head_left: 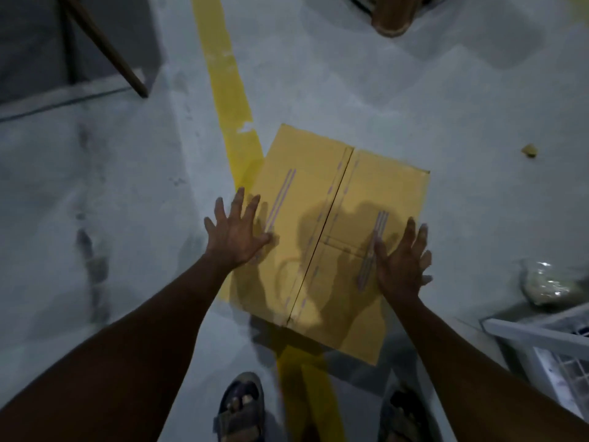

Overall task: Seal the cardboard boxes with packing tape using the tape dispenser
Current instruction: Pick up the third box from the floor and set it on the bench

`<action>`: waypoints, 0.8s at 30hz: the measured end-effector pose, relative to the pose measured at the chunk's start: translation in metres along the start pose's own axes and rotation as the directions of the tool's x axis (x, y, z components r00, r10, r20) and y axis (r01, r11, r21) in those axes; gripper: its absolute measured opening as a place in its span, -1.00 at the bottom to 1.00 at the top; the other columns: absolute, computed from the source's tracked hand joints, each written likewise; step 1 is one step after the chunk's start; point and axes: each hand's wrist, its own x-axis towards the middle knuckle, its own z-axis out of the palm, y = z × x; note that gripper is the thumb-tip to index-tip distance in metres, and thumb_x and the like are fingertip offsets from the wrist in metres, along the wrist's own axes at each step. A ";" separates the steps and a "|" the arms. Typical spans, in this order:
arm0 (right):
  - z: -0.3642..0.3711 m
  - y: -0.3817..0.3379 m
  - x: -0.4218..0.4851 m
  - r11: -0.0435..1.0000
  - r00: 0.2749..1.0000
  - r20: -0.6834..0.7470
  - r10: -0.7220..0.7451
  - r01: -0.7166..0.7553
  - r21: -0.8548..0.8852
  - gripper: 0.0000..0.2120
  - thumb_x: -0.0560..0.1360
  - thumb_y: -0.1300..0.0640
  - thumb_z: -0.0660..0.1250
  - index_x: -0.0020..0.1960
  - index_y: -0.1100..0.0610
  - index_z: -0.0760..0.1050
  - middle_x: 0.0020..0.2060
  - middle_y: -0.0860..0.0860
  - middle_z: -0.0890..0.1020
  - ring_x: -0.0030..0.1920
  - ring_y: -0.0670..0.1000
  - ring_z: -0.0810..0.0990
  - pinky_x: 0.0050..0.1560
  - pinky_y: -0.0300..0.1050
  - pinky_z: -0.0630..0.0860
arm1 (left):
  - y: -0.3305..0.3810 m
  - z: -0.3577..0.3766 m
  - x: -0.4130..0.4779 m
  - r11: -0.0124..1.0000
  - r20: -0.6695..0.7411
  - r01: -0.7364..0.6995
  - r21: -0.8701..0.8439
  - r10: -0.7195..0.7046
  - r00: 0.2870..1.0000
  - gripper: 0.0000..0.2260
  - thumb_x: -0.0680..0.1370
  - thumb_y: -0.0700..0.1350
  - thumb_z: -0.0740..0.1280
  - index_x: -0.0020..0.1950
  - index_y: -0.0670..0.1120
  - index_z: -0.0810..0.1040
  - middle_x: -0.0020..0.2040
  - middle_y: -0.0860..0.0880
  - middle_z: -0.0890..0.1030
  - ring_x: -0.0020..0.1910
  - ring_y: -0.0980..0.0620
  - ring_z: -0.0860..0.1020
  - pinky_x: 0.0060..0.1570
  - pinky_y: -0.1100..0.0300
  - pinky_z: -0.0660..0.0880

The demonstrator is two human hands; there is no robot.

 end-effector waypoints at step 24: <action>-0.344 -0.229 -0.079 0.988 0.959 -0.270 -0.086 0.117 0.102 -0.42 0.36 -0.22 0.39 0.36 -0.27 0.40 0.52 -0.29 0.14 0.32 0.21 0.30 0.22 0.12 0.30 | 0.063 -0.394 -0.089 0.984 -0.265 -0.080 -0.160 0.035 0.964 -0.21 0.35 0.50 0.28 0.53 0.30 0.19 0.61 0.21 -0.08 0.31 -0.30 0.32 0.20 -0.13 0.38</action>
